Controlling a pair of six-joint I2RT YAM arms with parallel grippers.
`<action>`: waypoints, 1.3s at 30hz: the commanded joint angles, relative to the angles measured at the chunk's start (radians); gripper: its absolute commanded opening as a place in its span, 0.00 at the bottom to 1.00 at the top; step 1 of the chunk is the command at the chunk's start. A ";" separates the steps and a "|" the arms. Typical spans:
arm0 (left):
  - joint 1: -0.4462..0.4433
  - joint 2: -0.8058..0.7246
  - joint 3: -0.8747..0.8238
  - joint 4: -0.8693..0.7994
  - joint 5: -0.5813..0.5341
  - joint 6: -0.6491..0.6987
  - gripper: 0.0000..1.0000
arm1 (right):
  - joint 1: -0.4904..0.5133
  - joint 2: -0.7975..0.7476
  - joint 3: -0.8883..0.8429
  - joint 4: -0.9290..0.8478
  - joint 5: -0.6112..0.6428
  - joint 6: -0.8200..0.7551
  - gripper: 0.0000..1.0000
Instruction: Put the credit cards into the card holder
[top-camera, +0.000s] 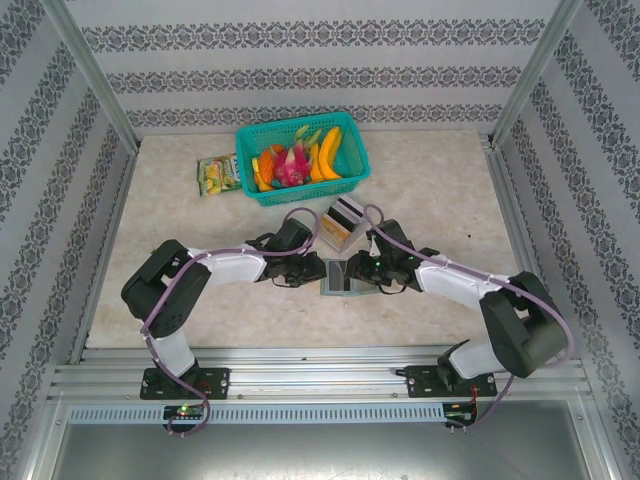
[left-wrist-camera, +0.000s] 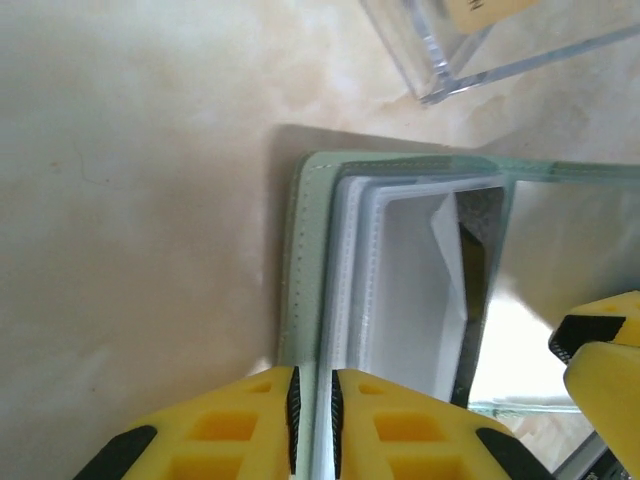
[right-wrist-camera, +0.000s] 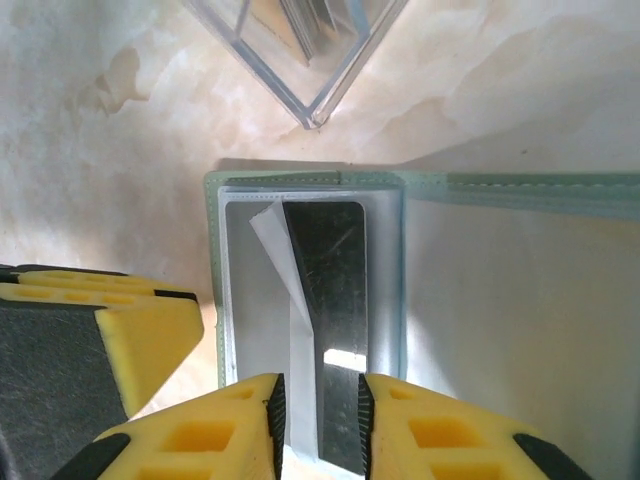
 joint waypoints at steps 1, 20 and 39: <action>-0.011 -0.044 -0.019 -0.019 -0.027 0.007 0.21 | -0.015 -0.042 0.020 -0.089 0.075 -0.045 0.29; -0.011 -0.011 -0.030 0.183 0.128 -0.073 0.35 | -0.020 0.036 0.045 -0.151 0.099 -0.038 0.31; -0.008 -0.057 -0.017 0.089 0.015 -0.058 0.43 | -0.030 -0.082 0.100 -0.129 0.092 -0.116 0.33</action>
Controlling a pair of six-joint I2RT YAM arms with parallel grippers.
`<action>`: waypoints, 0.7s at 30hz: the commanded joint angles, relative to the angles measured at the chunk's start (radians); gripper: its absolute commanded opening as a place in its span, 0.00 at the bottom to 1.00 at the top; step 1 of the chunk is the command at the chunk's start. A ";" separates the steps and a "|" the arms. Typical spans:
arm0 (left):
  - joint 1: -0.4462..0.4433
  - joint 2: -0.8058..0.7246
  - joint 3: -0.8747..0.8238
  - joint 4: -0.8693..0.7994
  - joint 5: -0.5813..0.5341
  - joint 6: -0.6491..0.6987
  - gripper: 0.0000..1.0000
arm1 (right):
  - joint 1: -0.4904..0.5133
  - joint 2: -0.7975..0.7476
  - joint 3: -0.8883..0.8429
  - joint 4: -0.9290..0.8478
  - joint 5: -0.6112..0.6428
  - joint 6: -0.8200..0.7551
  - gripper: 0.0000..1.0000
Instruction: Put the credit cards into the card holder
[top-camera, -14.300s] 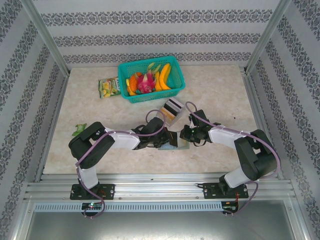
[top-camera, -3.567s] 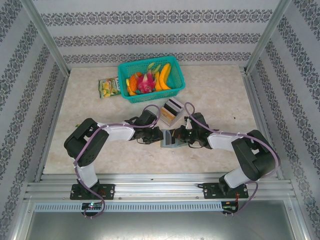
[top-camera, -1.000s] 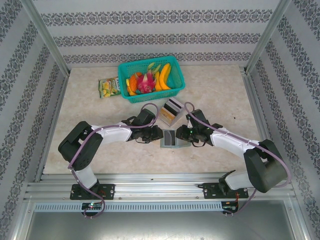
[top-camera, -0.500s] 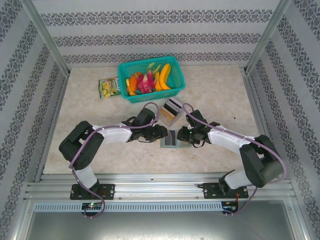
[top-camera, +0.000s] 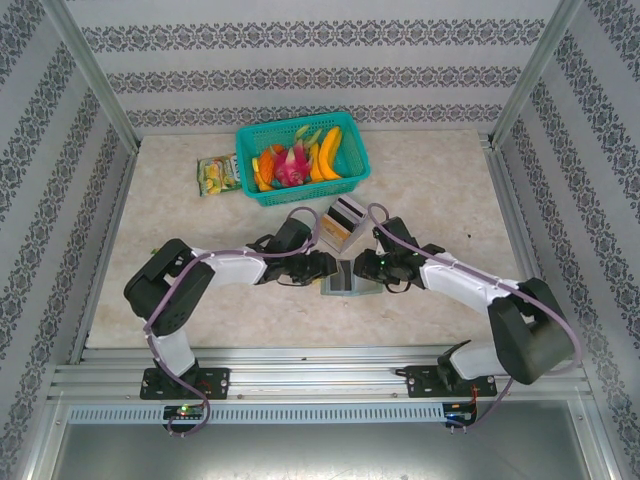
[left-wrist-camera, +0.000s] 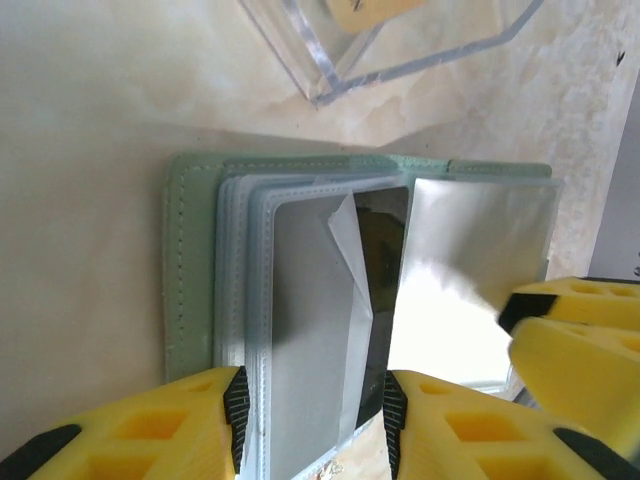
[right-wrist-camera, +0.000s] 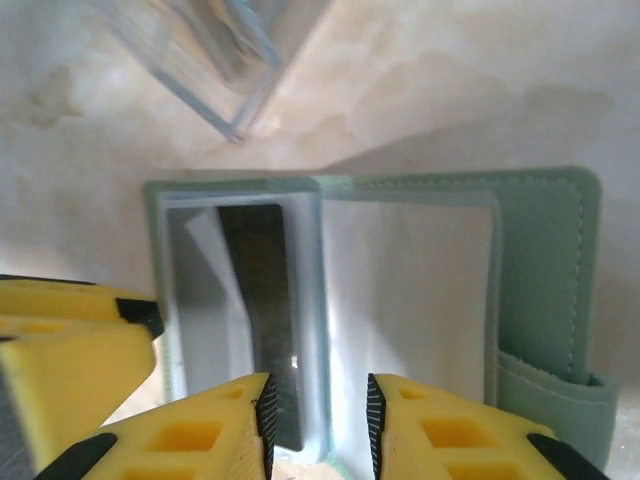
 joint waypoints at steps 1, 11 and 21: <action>-0.005 -0.081 0.018 -0.090 -0.093 0.034 0.43 | -0.012 -0.042 0.081 -0.020 0.030 -0.088 0.35; 0.123 -0.030 0.118 -0.123 -0.097 -0.027 0.43 | -0.010 0.193 0.395 -0.189 0.078 -0.364 0.32; 0.186 0.124 0.271 -0.105 -0.050 -0.086 0.40 | 0.011 0.410 0.627 -0.291 0.112 -0.485 0.29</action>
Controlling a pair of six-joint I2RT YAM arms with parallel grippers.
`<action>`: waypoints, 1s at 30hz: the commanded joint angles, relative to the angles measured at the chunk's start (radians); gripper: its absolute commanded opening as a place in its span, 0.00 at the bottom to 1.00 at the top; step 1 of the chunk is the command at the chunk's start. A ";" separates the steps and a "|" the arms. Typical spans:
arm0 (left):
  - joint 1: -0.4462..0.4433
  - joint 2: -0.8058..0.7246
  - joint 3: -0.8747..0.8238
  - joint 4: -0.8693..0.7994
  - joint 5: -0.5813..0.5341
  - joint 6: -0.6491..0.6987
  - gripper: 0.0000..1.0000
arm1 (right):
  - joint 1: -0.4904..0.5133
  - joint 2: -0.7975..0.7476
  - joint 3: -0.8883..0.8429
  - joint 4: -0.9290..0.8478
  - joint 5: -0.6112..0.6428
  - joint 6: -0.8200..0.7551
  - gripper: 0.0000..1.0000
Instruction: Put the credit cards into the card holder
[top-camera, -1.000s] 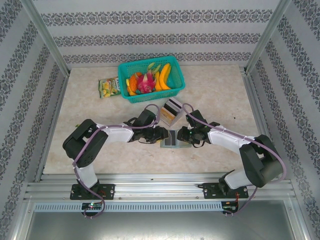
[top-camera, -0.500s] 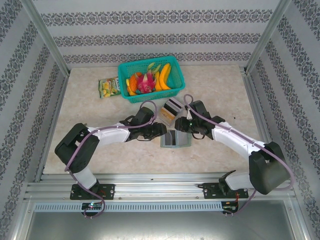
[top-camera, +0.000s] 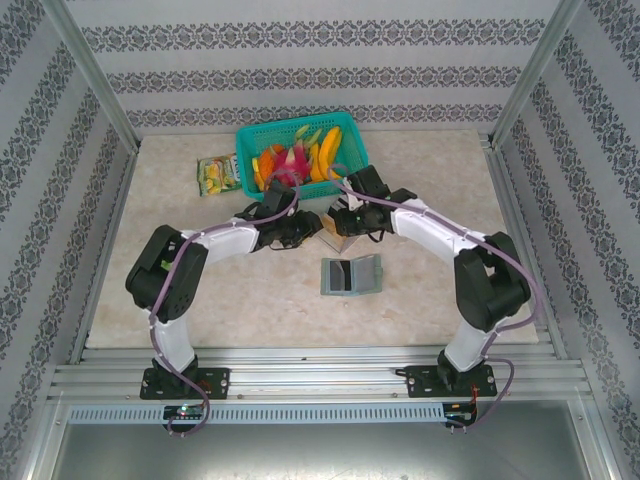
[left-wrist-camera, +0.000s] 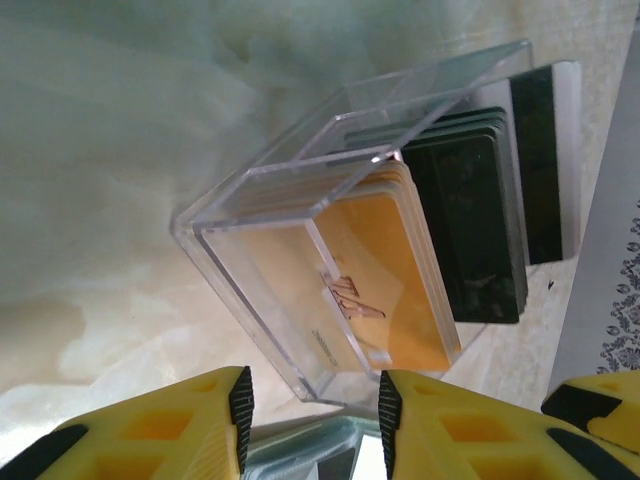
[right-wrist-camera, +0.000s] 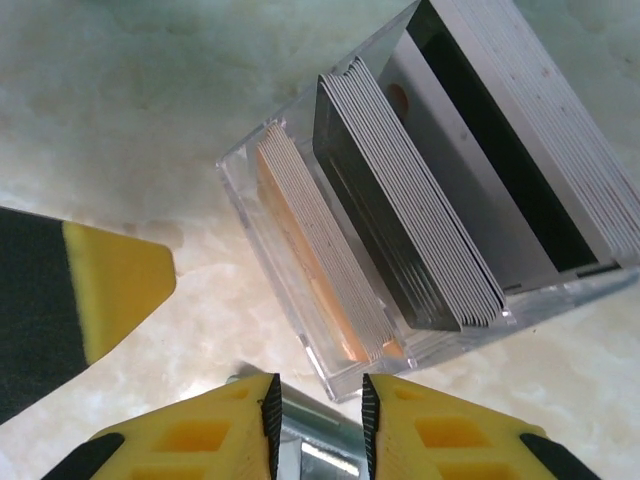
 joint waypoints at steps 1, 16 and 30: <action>0.009 0.042 0.043 -0.002 0.031 -0.038 0.40 | 0.016 0.052 0.069 -0.065 0.026 -0.068 0.29; 0.014 0.139 0.056 0.081 0.048 -0.105 0.40 | 0.049 0.187 0.189 -0.148 0.159 -0.164 0.33; 0.021 0.139 0.013 0.176 0.051 -0.161 0.41 | 0.072 0.226 0.158 -0.103 0.238 -0.201 0.31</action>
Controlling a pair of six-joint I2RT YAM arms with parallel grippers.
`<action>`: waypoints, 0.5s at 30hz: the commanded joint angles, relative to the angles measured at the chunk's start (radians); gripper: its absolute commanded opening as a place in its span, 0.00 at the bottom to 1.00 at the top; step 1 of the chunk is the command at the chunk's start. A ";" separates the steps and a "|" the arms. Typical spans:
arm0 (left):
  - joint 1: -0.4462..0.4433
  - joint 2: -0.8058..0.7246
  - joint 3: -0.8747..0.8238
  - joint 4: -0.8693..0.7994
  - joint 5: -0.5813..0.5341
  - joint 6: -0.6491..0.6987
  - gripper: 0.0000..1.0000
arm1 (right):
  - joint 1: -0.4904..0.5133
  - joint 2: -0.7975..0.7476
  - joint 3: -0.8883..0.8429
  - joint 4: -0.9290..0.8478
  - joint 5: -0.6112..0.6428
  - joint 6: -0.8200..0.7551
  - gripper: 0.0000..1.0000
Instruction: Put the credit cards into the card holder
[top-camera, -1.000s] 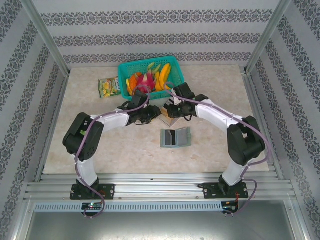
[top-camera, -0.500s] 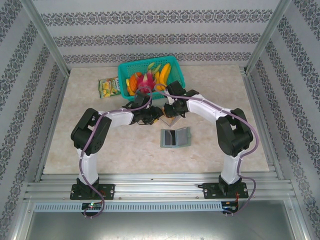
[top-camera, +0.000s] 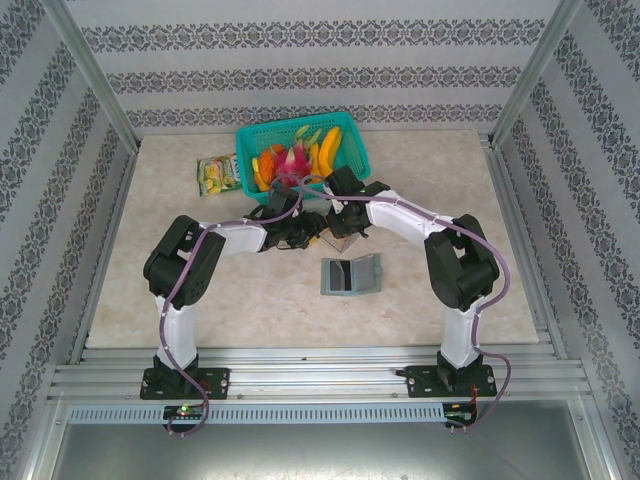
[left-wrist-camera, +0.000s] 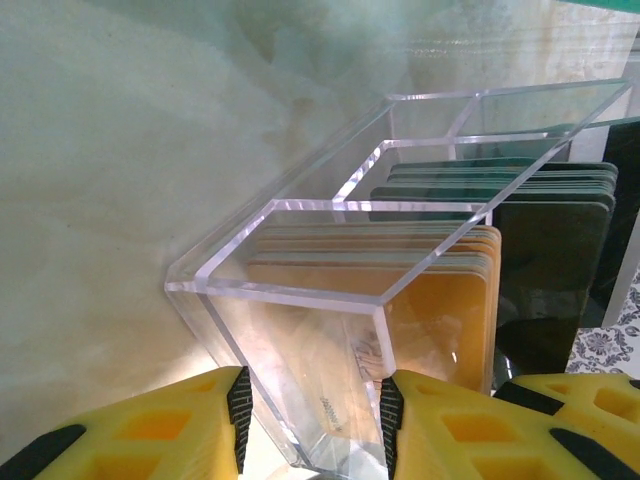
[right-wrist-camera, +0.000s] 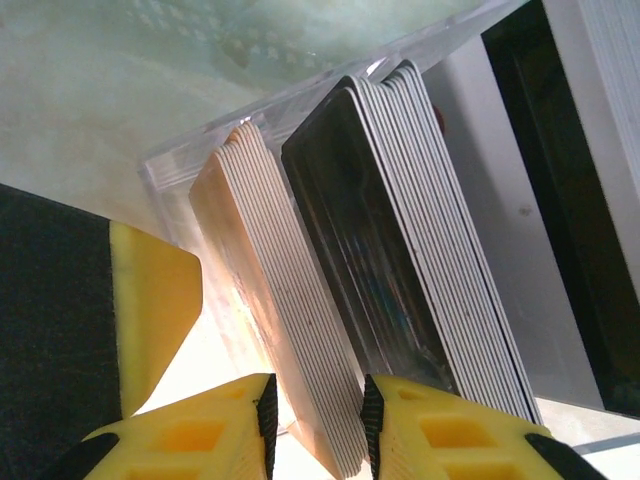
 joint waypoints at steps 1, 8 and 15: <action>0.014 0.014 -0.007 0.029 -0.006 -0.023 0.41 | 0.021 0.034 -0.011 0.008 0.074 -0.038 0.31; 0.014 0.019 -0.029 0.024 -0.018 -0.023 0.41 | 0.052 0.048 -0.028 0.039 0.177 -0.082 0.26; 0.014 0.023 -0.037 0.014 -0.026 -0.016 0.38 | 0.064 -0.006 -0.022 0.053 0.222 -0.094 0.26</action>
